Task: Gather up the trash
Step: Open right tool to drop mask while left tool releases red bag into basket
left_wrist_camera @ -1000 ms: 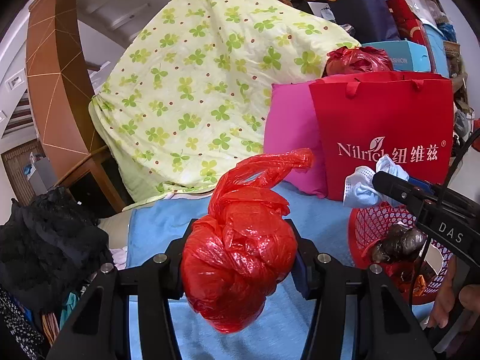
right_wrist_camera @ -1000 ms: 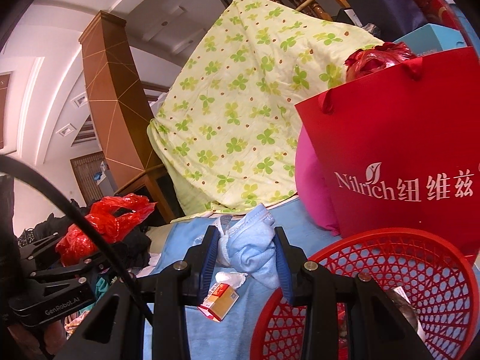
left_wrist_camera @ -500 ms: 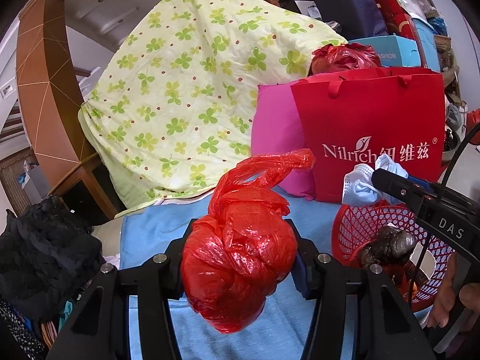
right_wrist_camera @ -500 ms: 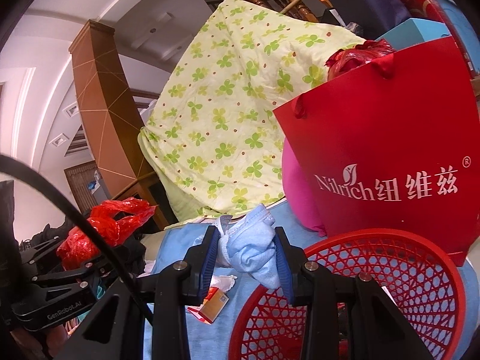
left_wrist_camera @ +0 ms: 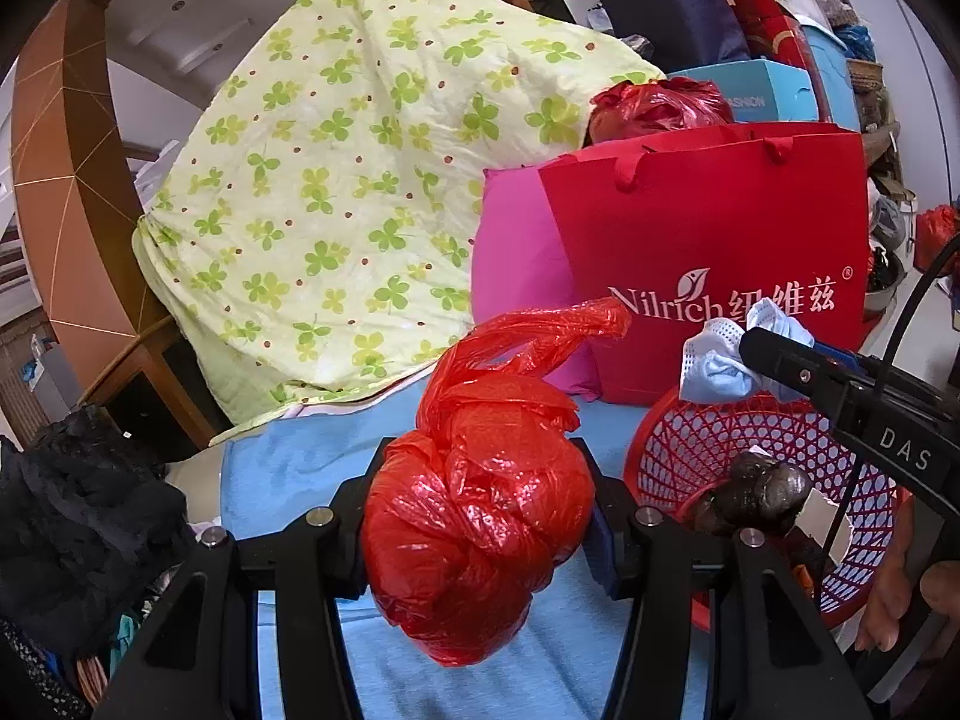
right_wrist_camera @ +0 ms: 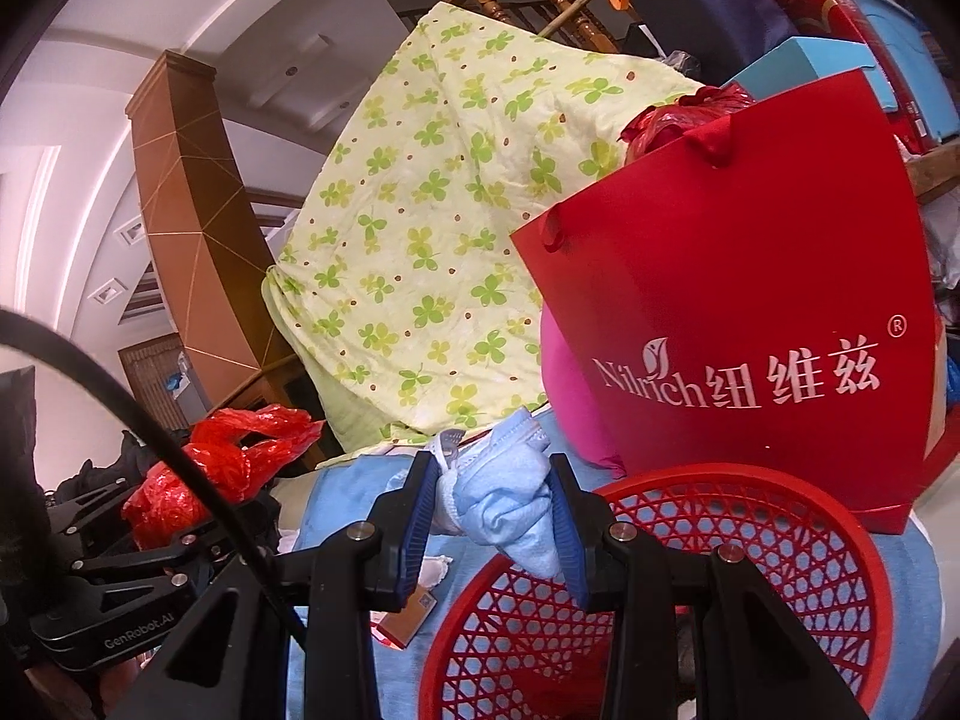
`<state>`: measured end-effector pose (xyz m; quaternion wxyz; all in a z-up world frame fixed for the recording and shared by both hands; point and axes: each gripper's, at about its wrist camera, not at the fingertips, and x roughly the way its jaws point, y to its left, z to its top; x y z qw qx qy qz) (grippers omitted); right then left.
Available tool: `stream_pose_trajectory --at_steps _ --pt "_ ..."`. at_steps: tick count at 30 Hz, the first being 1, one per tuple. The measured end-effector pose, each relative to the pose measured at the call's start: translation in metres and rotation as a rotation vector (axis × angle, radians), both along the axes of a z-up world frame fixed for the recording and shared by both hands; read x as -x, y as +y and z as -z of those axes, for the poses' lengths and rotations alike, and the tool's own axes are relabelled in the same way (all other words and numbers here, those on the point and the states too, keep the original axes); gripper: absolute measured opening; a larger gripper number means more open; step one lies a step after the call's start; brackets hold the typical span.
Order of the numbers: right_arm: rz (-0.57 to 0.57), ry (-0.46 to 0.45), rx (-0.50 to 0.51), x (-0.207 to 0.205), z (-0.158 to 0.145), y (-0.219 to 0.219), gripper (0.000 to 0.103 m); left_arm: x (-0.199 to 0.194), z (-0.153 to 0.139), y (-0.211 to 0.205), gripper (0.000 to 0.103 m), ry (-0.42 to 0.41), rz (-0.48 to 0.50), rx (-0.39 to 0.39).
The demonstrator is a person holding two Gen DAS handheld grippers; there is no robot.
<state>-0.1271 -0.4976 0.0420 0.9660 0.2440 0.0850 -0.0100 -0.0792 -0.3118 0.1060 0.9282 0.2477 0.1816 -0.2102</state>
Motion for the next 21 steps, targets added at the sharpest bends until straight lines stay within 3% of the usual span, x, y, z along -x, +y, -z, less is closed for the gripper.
stream_pose_trajectory --at_steps 21 --pt "0.082 0.011 -0.051 0.023 0.011 -0.040 0.041 0.006 0.019 -0.041 0.056 0.064 0.072 -0.015"
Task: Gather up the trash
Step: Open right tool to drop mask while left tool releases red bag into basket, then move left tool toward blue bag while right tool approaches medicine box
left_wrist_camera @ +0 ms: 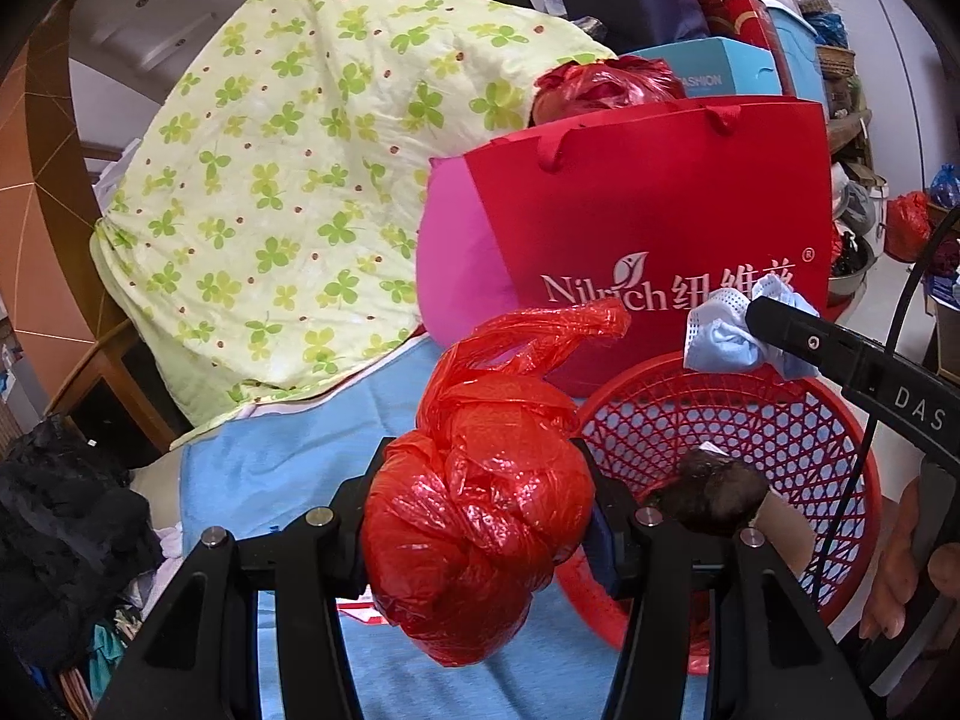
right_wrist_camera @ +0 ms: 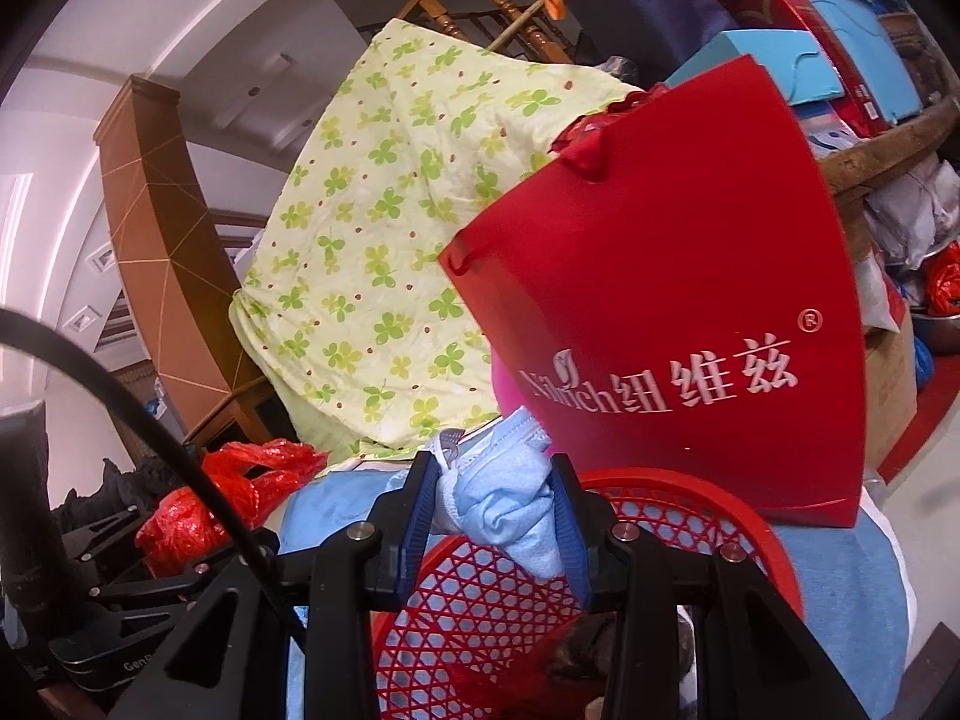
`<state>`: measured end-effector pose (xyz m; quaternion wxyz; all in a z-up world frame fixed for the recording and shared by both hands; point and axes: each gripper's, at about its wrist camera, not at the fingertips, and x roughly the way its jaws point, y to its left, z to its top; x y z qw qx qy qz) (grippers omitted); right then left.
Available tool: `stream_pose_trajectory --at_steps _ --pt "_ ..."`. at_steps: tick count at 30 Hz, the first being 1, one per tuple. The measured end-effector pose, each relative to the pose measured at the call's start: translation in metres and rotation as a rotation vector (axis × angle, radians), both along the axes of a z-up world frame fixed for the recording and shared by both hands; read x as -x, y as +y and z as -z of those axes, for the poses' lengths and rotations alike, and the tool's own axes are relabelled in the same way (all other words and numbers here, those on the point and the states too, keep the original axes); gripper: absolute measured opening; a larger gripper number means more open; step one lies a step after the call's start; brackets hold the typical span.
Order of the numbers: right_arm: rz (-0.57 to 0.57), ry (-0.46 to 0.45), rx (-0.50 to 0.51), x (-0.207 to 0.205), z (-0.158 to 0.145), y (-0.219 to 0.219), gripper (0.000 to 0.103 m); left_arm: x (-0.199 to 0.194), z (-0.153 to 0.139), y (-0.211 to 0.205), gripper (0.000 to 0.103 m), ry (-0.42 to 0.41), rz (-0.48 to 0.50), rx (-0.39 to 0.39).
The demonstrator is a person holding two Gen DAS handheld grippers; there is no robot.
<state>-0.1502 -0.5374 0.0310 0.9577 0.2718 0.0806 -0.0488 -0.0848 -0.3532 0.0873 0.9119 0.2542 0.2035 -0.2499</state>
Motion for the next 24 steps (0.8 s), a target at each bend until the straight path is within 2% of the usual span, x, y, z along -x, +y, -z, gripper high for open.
stream_pose_trajectory --at_steps 8,9,11,14,18,24 --pt "0.031 -0.001 -0.045 0.008 0.005 -0.018 0.042 0.002 0.008 -0.016 0.060 0.050 0.068 0.025" --pt "0.037 0.004 -0.054 0.009 0.007 -0.020 0.045 0.002 0.009 -0.018 0.062 0.065 0.087 0.032" --pt "0.045 0.012 -0.081 0.011 0.010 -0.024 0.065 0.001 0.012 -0.021 0.070 0.094 0.117 0.042" --pt "0.049 0.003 -0.103 0.011 0.009 -0.028 0.068 -0.002 0.015 -0.017 0.070 0.120 0.130 0.059" --pt "0.039 -0.001 -0.094 0.005 0.006 -0.021 0.069 -0.012 0.019 -0.001 0.070 0.137 0.089 0.069" --pt "-0.037 -0.001 -0.042 -0.018 -0.005 0.013 0.069 -0.038 0.033 0.059 0.070 0.176 -0.038 0.075"
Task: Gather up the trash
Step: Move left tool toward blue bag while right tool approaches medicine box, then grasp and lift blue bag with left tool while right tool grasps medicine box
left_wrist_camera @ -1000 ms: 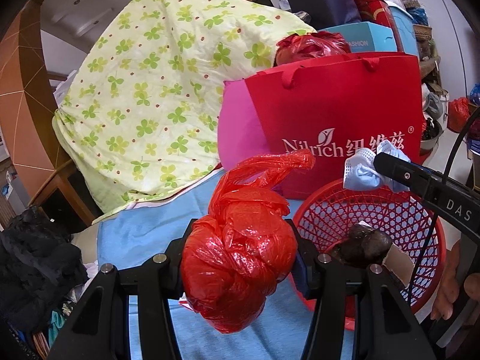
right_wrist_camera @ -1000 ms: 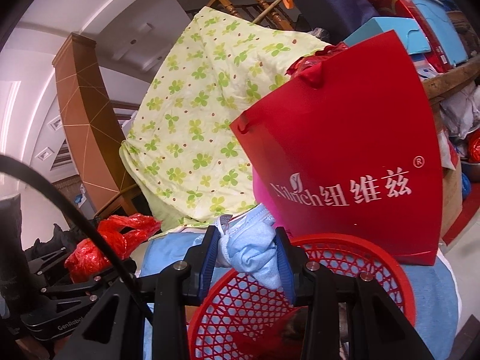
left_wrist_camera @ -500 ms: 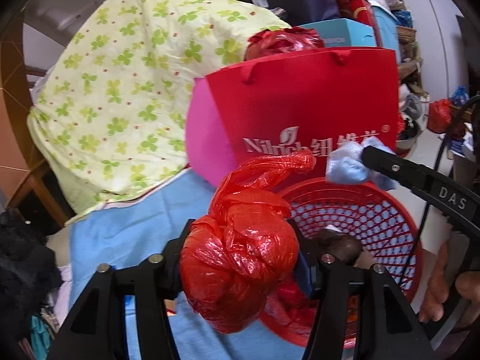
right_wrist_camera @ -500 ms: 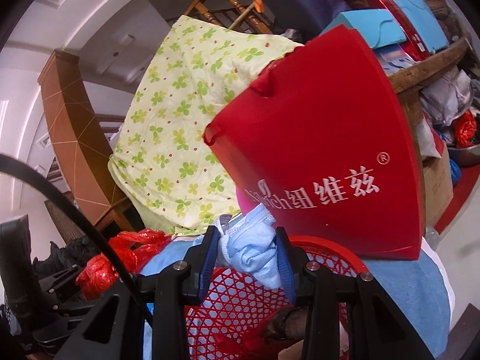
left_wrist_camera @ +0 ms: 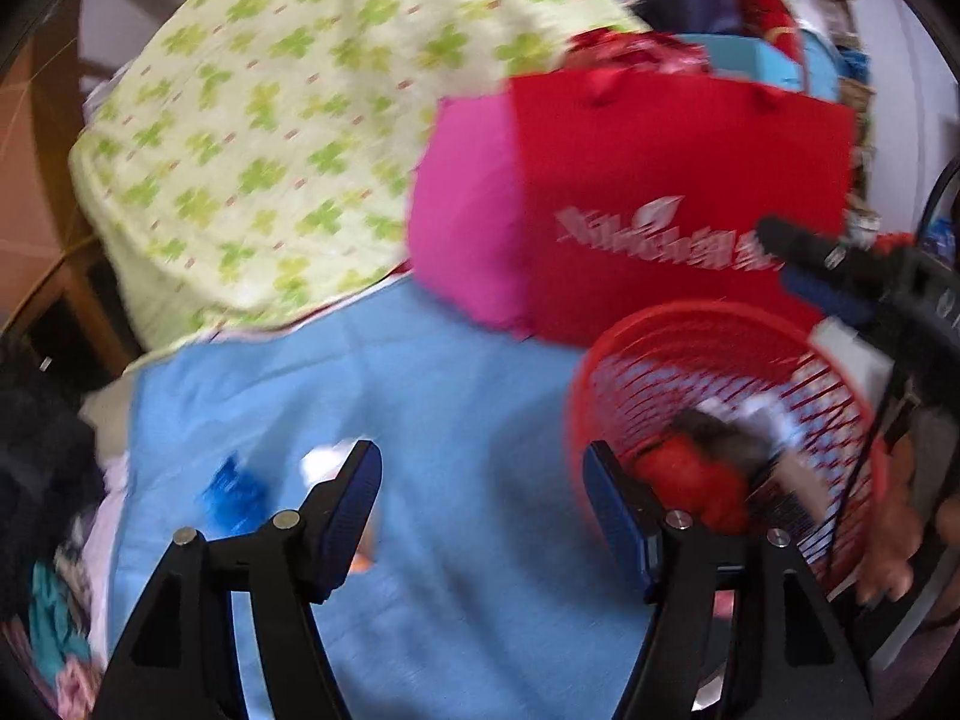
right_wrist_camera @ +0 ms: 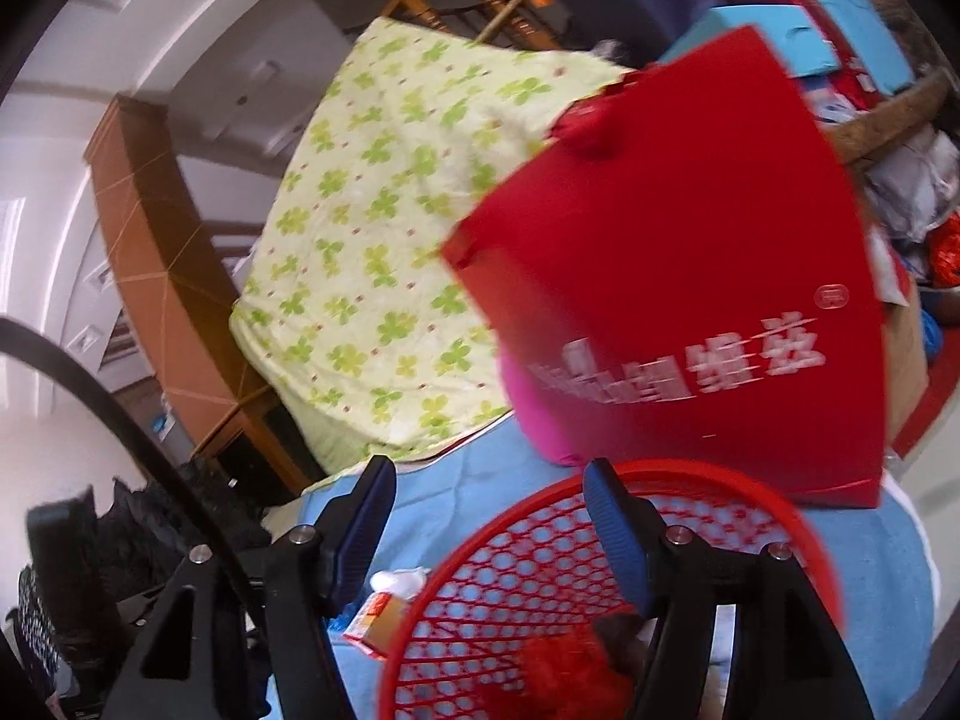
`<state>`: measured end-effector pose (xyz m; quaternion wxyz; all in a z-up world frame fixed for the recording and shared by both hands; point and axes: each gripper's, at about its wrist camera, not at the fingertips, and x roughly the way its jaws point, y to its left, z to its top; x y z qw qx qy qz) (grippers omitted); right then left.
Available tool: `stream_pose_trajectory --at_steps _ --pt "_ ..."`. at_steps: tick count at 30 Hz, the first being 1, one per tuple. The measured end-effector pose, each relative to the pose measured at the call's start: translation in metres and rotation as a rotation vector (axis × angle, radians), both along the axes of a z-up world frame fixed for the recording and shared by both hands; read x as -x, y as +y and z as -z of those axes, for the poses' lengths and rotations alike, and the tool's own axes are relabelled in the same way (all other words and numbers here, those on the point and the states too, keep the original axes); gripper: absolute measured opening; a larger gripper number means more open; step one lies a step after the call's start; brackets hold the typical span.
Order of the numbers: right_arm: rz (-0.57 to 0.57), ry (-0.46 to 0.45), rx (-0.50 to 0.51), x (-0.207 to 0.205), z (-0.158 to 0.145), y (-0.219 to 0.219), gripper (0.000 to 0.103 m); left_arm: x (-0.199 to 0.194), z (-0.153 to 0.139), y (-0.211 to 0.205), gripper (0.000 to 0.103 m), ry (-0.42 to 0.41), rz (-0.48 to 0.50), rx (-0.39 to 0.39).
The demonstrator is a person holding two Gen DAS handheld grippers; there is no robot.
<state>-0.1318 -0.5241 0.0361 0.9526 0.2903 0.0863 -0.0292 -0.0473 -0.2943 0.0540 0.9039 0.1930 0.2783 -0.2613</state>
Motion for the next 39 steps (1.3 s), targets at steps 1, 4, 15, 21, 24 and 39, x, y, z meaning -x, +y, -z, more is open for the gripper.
stream_pose_trajectory --at_steps 1,4,15,21,24,39 --pt "-0.015 0.000 0.011 -0.004 -0.002 0.008 0.069 -0.006 0.005 0.017 0.070 0.008 -0.036 -0.006" --pt "-0.066 0.003 0.055 -0.019 -0.006 0.035 0.069 -0.021 0.016 0.068 0.070 0.033 -0.144 -0.009" --pt "-0.311 0.163 0.234 -0.106 0.012 0.171 0.069 -0.058 0.050 0.225 0.070 0.076 -0.479 -0.012" --pt "-0.355 0.366 0.265 -0.168 0.050 0.216 0.069 -0.068 0.055 0.241 0.070 0.088 -0.496 0.007" --pt "-0.355 0.487 0.274 -0.200 0.072 0.230 0.069 -0.083 0.053 0.241 0.070 0.091 -0.483 0.019" --pt "-0.385 0.721 0.188 -0.270 0.128 0.228 0.053 -0.245 0.095 0.167 0.072 0.312 -0.378 0.092"
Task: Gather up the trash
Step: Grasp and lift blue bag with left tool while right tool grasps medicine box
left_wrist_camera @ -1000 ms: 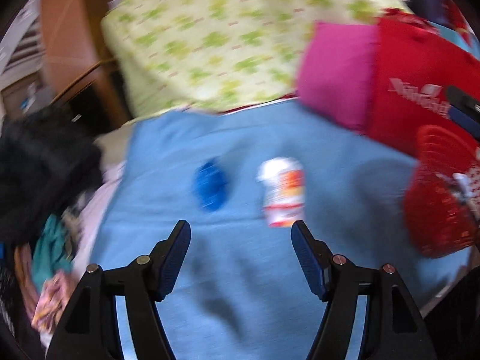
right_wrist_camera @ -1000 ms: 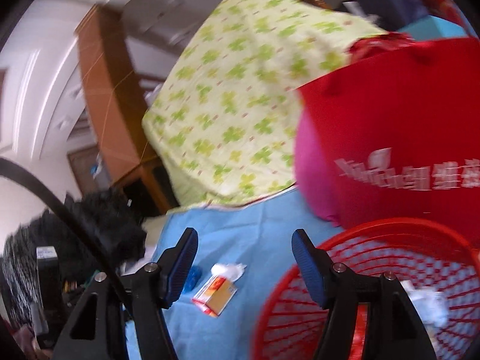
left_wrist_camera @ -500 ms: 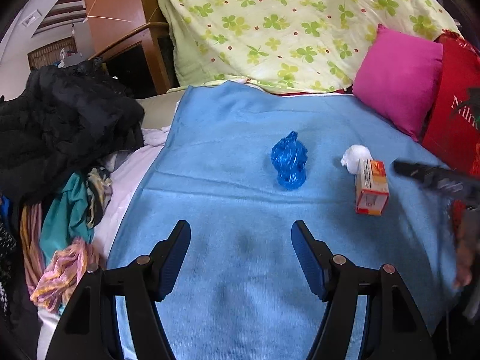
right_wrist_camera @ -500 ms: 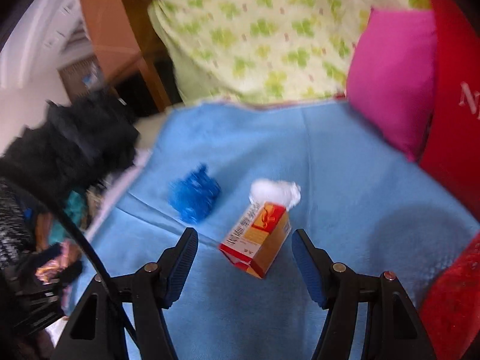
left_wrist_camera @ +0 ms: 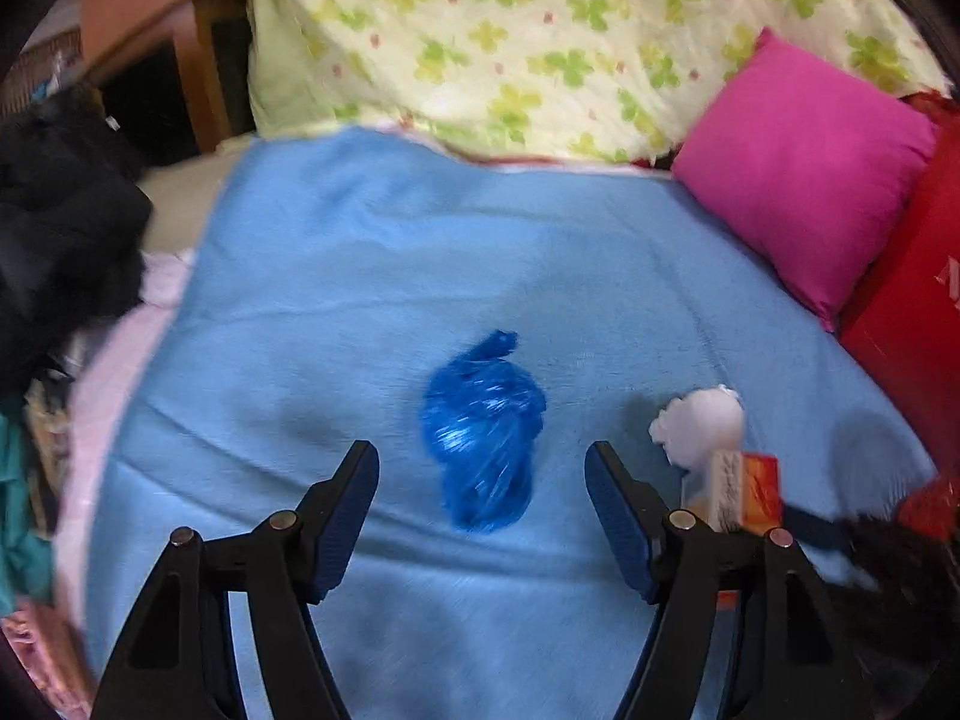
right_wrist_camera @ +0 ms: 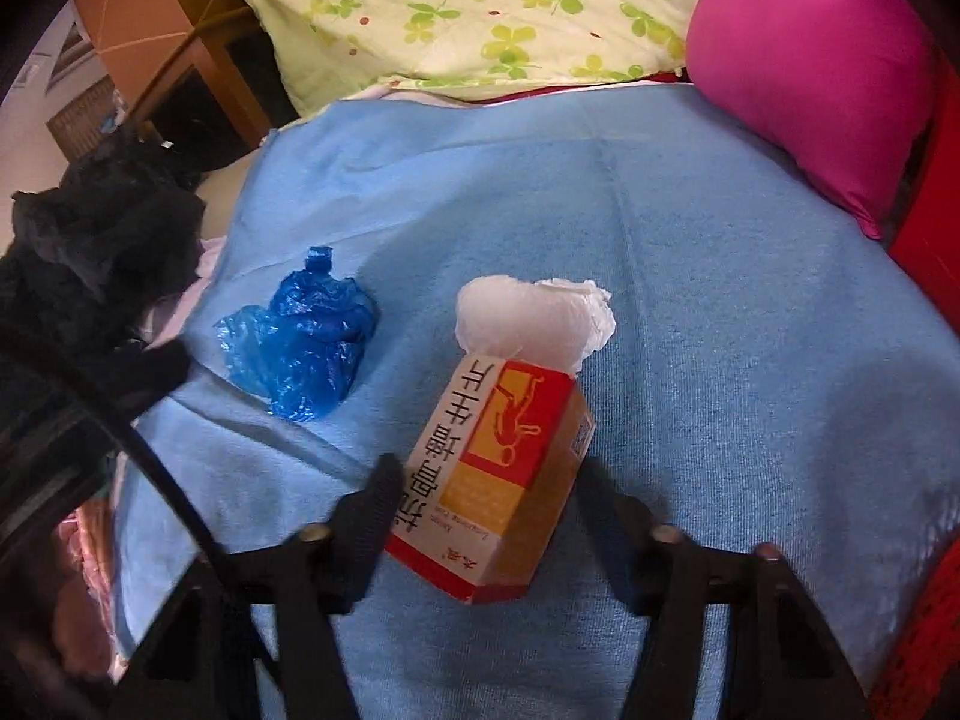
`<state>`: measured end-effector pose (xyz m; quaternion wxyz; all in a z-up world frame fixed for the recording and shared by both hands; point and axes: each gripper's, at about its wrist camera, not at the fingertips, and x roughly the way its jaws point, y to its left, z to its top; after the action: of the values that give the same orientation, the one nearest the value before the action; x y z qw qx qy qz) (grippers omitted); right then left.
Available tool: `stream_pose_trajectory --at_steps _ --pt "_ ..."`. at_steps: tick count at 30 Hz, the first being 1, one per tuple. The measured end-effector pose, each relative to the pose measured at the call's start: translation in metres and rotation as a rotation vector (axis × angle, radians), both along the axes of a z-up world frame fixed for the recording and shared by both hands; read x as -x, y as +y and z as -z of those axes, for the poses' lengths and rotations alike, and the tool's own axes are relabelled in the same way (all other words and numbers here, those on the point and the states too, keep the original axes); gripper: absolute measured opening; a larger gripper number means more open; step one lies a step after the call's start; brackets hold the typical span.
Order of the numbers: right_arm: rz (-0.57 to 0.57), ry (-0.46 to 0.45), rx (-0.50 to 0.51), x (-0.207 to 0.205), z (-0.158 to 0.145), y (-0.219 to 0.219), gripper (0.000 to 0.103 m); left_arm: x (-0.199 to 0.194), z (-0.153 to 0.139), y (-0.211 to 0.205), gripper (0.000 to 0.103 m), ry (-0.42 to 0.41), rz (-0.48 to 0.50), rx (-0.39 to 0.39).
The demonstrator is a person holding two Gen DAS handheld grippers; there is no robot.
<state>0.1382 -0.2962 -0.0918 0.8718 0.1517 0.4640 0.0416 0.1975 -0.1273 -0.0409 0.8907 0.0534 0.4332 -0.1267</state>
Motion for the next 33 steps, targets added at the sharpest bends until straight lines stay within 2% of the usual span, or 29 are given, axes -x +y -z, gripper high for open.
stream_pose_trajectory --at_steps 2,5,6,7,10,11,15,22,28,33 --pt "-0.006 0.000 -0.036 0.000 0.000 -0.011 0.043 -0.018 0.019 -0.011 0.072 0.061 0.002 0.010" --pt "0.006 0.003 -0.069 -0.001 -0.002 -0.022 0.038 -0.036 0.045 -0.016 0.070 0.126 -0.030 0.014" --pt "0.008 0.005 -0.074 -0.001 -0.001 -0.027 0.038 -0.037 0.049 -0.016 0.064 0.129 -0.038 0.007" --pt "0.010 0.004 -0.070 0.000 -0.001 -0.030 0.037 -0.038 0.054 -0.016 0.047 0.137 -0.043 0.005" --pt "0.007 -0.002 -0.080 0.000 -0.002 -0.037 0.027 -0.034 0.057 -0.009 0.040 0.144 -0.050 0.047" --pt "0.005 -0.004 -0.096 0.001 -0.002 -0.040 0.026 -0.031 0.055 -0.009 0.027 0.136 -0.046 0.045" --pt "-0.017 -0.011 -0.091 0.003 -0.005 -0.040 0.022 -0.005 0.038 -0.012 0.025 0.070 -0.033 -0.001" --pt "-0.046 -0.080 -0.090 0.020 -0.021 -0.034 0.021 0.064 -0.014 -0.011 0.025 -0.111 -0.016 -0.072" --pt "-0.042 -0.151 -0.109 0.042 -0.039 -0.039 0.021 0.110 -0.056 0.004 0.025 -0.225 -0.029 -0.081" --pt "0.009 -0.105 -0.239 0.047 -0.034 -0.051 0.025 0.133 -0.066 0.021 0.025 -0.263 -0.057 -0.094"
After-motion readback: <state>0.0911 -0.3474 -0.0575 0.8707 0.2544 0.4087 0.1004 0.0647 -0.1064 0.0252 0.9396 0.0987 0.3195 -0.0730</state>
